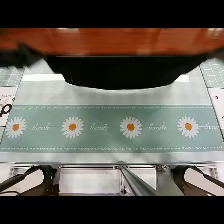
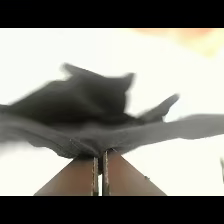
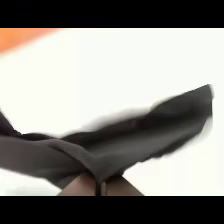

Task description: Fold the shirts.

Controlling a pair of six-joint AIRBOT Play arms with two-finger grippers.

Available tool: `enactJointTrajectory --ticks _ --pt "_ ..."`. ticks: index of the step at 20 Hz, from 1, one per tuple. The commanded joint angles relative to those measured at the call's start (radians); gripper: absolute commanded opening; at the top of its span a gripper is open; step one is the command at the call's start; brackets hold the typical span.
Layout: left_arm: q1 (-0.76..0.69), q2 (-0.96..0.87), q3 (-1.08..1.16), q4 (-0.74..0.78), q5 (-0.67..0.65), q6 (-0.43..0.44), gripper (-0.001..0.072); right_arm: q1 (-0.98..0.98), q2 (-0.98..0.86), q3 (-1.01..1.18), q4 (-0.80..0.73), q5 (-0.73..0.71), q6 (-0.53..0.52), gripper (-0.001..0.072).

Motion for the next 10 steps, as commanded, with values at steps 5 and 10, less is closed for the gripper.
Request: enactJointTrajectory --ticks 5,10 --pt "0.002 0.253 0.397 -0.035 0.104 0.002 0.0020 0.000 0.211 0.431 -0.058 -0.031 0.066 0.0023" --pt "0.002 0.547 0.402 0.339 0.073 -0.178 0.0020 0.001 0.402 0.427 -0.203 0.066 0.105 0.0023"
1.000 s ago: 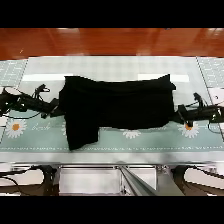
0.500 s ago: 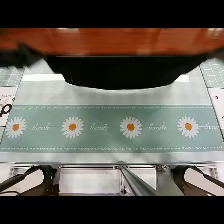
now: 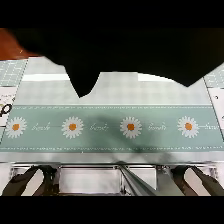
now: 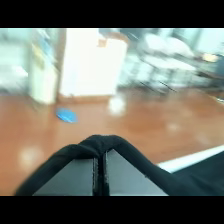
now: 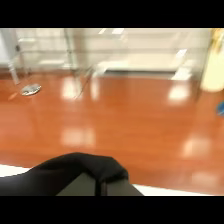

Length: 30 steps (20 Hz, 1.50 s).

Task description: Fold the shirts.

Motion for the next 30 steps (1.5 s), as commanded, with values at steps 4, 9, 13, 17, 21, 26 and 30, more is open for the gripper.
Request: enactJointTrajectory --ticks 4,9,13,17,21,26,30 --pt "0.000 0.351 0.010 0.571 -0.100 -0.221 0.0020 0.001 0.244 -0.085 -0.207 0.101 0.074 0.0023" --pt "0.000 0.384 -0.137 0.700 -0.260 -0.353 0.0020 0.001 0.345 -0.364 -0.219 0.110 0.088 0.0023" --pt "-0.002 0.291 -0.415 0.600 -0.216 -0.327 0.0020 0.001 0.282 -0.587 -0.152 0.067 0.035 0.0023" --pt "-0.003 0.037 -0.577 0.341 -0.085 -0.172 0.0020 0.003 0.069 -0.712 -0.052 0.033 -0.055 0.0023" --pt "-0.072 -0.295 -0.565 0.315 0.095 -0.153 0.0020 0.128 -0.225 -0.714 -0.050 -0.127 -0.107 0.0023" --pt "-0.141 -0.737 -0.361 0.315 0.198 -0.163 0.0020 0.236 -0.628 -0.601 -0.011 -0.370 -0.095 0.0023" --pt "-0.145 -0.975 -0.165 0.315 0.193 -0.237 0.0020 0.235 -0.898 -0.360 -0.006 -0.315 -0.003 0.0023"
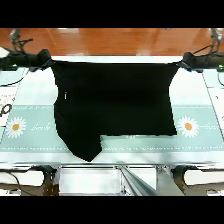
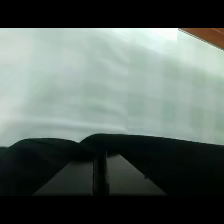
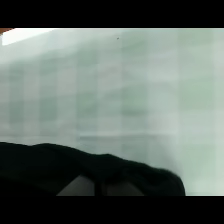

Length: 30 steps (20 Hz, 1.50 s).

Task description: Fold the shirts.

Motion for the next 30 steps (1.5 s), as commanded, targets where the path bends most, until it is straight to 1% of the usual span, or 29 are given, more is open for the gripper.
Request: enactJointTrajectory --ticks 1,4,5,7,8,11,12,14,19,22,24,25,26,27,28,30 --pt "-0.011 -0.204 0.149 -0.007 0.007 -0.078 0.0020 0.014 -0.227 0.177 0.013 0.028 0.056 0.0023" --pt "-0.014 -0.222 0.171 -0.006 -0.055 -0.072 0.0020 0.014 -0.288 0.236 0.004 0.120 0.053 0.0023" --pt "-0.010 -0.215 0.171 -0.006 -0.097 -0.054 0.0020 0.014 -0.285 0.236 -0.001 0.134 0.053 0.0024" --pt "0.005 -0.193 0.171 -0.005 -0.207 0.037 0.0020 -0.010 -0.262 0.236 0.005 0.180 0.042 0.0023" --pt "0.014 -0.182 0.171 -0.005 -0.270 0.052 0.0020 -0.028 -0.246 0.236 0.004 0.218 0.041 0.0023" --pt "0.025 -0.167 0.168 0.019 -0.425 0.051 0.0020 -0.066 -0.222 0.235 -0.017 0.381 0.018 0.0024" --pt "0.025 -0.162 0.153 0.032 -0.450 0.051 0.0020 -0.070 -0.223 0.227 -0.047 0.425 0.015 0.0024" --pt "0.025 -0.141 0.085 0.032 -0.462 0.051 0.0020 -0.064 -0.223 0.179 -0.078 0.456 0.013 0.0024" --pt "0.025 -0.121 -0.077 0.070 -0.478 0.055 0.0020 -0.055 -0.223 0.061 -0.110 0.456 -0.005 0.0024" --pt "0.025 -0.124 -0.111 0.081 -0.476 0.055 0.0021 -0.055 -0.224 0.033 -0.158 0.456 -0.003 0.0024" --pt "0.025 -0.124 -0.113 0.080 -0.469 0.078 0.0021 -0.055 -0.225 0.019 -0.159 0.446 -0.003 0.0024" --pt "0.025 -0.124 -0.113 0.080 -0.469 0.077 0.0021 -0.055 -0.228 0.019 -0.159 0.439 0.000 0.0067" --pt "0.025 -0.124 -0.113 0.080 -0.471 0.067 0.0069 -0.055 -0.229 0.019 -0.158 0.418 0.033 0.0304" --pt "0.025 -0.124 -0.110 0.081 -0.492 0.045 0.0286 -0.055 -0.228 0.019 -0.151 0.414 0.047 0.0406" --pt "0.026 -0.123 -0.100 0.089 -0.537 0.042 0.0502 -0.059 -0.226 0.031 -0.154 0.425 0.067 0.0407" --pt "0.035 -0.102 -0.074 0.154 -0.650 0.032 0.0506 -0.090 -0.204 0.068 -0.153 0.488 0.097 0.0407"
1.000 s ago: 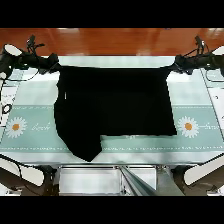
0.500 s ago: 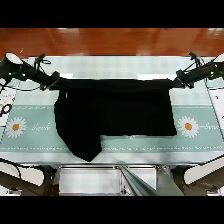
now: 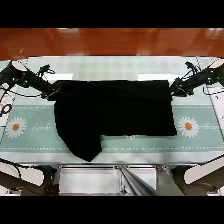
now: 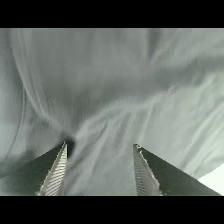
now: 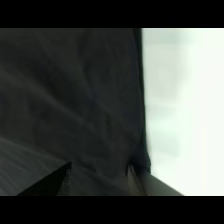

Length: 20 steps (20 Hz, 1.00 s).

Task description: Fold the shirts.

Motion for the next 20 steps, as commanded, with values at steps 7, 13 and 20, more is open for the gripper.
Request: enactJointTrajectory --ticks 7,13,20 --pt "0.211 0.482 -0.412 0.158 0.033 -0.029 0.0506 -0.206 0.394 -0.373 0.022 -0.084 -0.014 0.0407" --pt "0.494 0.802 -1.027 -0.154 0.150 0.030 0.0506 -0.265 0.647 -0.858 0.311 -0.206 -0.202 0.0407" --pt "0.321 0.739 -1.092 -0.153 0.212 0.021 0.0507 -0.255 0.658 -0.883 0.314 -0.177 -0.206 0.0407"
